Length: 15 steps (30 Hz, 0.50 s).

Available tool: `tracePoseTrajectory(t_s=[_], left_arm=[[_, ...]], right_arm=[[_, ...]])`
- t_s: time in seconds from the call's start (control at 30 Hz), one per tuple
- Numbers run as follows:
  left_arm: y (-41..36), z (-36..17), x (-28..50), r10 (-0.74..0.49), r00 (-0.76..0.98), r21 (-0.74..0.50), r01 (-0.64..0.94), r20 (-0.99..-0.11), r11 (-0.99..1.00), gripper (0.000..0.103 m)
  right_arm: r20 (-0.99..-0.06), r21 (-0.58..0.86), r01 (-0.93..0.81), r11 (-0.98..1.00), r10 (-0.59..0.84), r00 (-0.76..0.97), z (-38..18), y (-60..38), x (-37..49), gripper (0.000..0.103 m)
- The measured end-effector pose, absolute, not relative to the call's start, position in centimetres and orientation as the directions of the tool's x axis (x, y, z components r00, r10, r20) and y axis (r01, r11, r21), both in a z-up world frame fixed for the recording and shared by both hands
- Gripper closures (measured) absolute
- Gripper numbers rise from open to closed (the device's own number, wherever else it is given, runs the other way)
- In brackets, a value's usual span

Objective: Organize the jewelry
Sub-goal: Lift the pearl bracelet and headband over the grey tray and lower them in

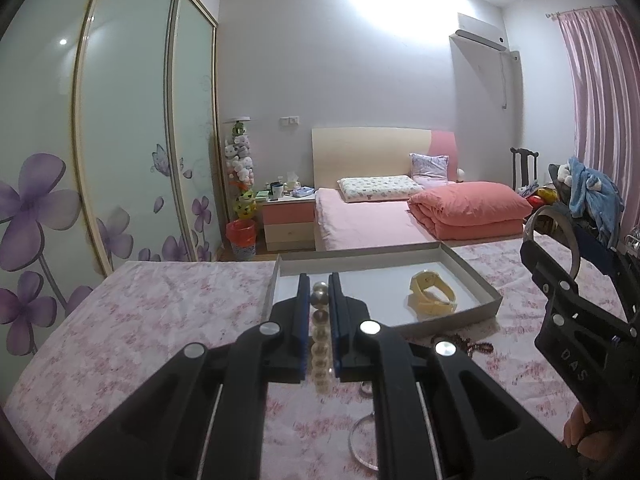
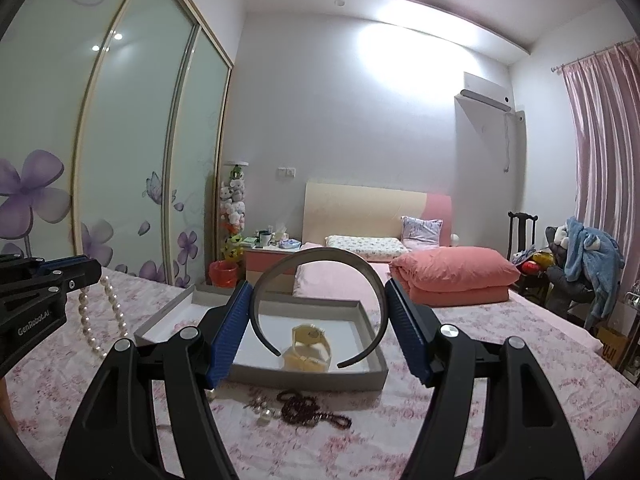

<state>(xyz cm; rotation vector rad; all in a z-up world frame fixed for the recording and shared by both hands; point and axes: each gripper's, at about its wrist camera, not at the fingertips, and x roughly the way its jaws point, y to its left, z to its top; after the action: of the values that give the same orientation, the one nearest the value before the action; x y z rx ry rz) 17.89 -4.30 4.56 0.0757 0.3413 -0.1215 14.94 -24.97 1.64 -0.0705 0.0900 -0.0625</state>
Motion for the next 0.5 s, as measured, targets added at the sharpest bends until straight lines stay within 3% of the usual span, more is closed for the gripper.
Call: tracePoseTrajectory(t_s=[0.3,0.5], left_arm=[[-5.5,5.2,23.7,-0.144,0.926,0.017,0.16,-0.35,0.987,0.093],[-7.0,4.0,29.3,-0.161,0.907,-0.012,0.17,-0.389,0.985,0.093]], right_arm=[[-0.097,-0.066,0.078,0.995,-0.085,0.992,1.5,-26.0,20.2,0.035],[-0.17,-0.017,0.058,0.998,-0.06,0.984,0.3,-27.4,25.3,0.035]])
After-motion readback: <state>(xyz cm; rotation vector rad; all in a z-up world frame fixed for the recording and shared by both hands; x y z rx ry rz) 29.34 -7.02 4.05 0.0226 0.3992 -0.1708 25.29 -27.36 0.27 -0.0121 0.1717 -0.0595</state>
